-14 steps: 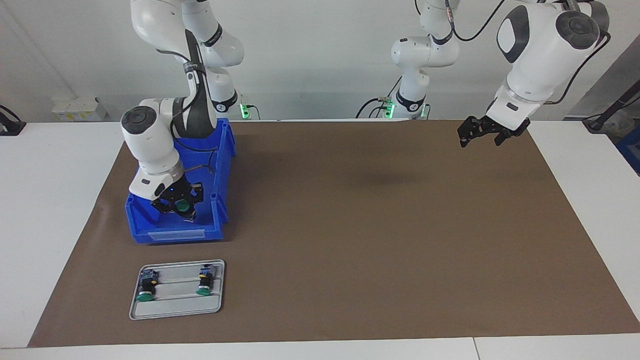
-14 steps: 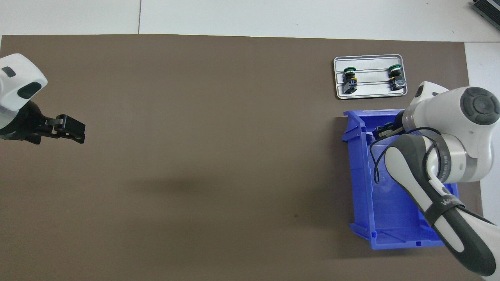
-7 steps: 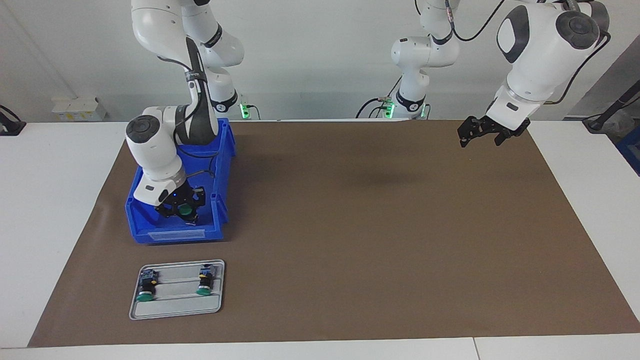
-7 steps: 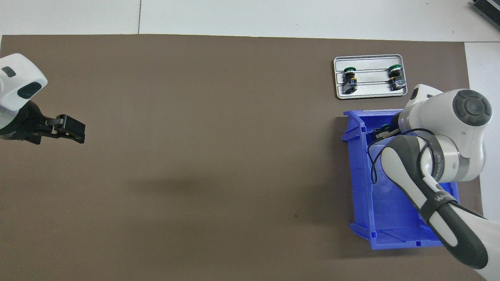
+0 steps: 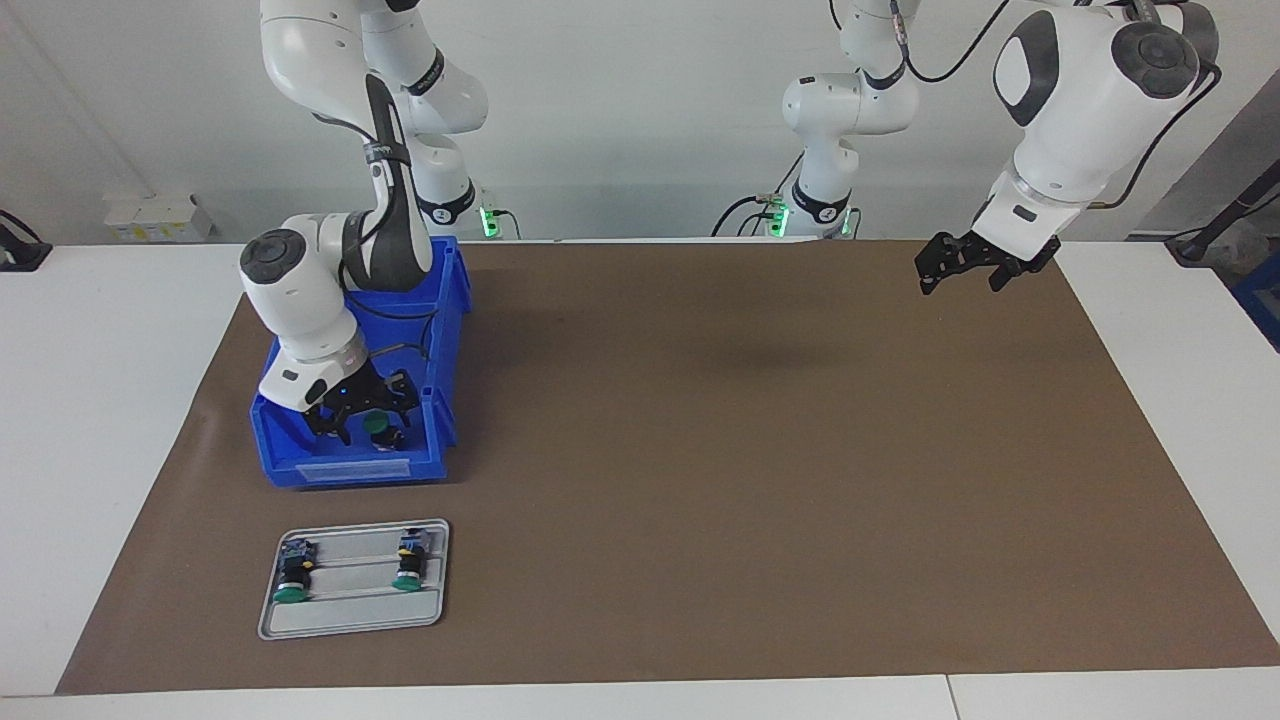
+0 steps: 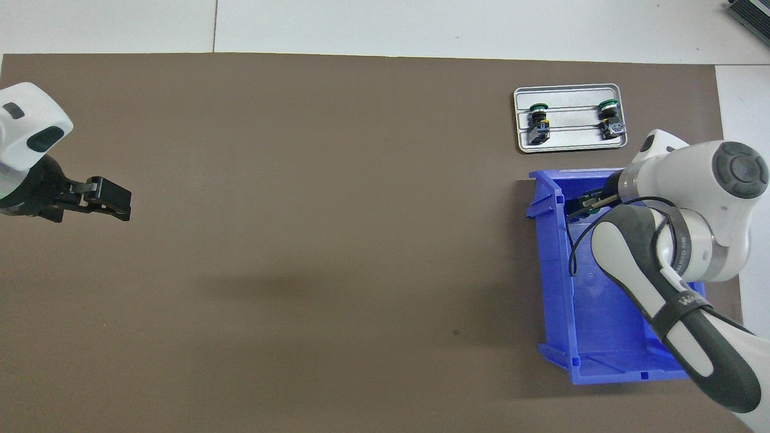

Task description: Place and press button with both arms

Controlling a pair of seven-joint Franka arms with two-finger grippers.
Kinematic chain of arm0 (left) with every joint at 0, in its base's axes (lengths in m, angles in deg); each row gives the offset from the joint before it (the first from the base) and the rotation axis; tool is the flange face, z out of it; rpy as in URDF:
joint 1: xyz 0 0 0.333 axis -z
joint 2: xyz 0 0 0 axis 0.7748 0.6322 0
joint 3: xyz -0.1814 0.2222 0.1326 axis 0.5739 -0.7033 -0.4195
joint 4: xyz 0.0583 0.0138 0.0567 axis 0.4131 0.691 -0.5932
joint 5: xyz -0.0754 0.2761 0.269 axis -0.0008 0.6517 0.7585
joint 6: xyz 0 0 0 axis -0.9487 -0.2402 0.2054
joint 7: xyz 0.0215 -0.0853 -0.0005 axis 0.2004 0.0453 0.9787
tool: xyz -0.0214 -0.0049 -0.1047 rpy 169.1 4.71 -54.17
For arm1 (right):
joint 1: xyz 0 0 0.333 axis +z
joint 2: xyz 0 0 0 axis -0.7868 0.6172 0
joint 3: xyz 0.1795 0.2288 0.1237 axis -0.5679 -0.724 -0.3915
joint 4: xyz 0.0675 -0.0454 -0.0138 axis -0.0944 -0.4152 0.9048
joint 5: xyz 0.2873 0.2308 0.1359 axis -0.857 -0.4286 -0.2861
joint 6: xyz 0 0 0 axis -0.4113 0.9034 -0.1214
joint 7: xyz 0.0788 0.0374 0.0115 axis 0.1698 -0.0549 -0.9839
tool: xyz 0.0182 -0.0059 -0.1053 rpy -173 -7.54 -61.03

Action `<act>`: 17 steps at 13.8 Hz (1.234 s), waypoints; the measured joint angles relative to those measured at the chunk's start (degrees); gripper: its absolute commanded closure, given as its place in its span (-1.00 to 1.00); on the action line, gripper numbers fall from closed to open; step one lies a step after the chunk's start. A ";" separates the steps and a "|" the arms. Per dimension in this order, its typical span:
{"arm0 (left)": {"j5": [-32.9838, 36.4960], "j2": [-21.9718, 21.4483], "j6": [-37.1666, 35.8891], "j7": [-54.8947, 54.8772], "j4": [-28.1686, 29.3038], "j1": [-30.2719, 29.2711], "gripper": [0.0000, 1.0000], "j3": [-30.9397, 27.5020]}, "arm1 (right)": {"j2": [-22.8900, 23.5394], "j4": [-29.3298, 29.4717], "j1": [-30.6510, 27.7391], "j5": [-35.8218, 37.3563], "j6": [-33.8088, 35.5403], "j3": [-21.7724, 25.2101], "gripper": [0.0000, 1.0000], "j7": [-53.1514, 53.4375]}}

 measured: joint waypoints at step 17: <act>0.00 0.00 0.00 0.00 0.00 0.00 -1.00 0.00 | -10.60 29.75 -0.06 2.60 41.18 0.01 -0.94 22.75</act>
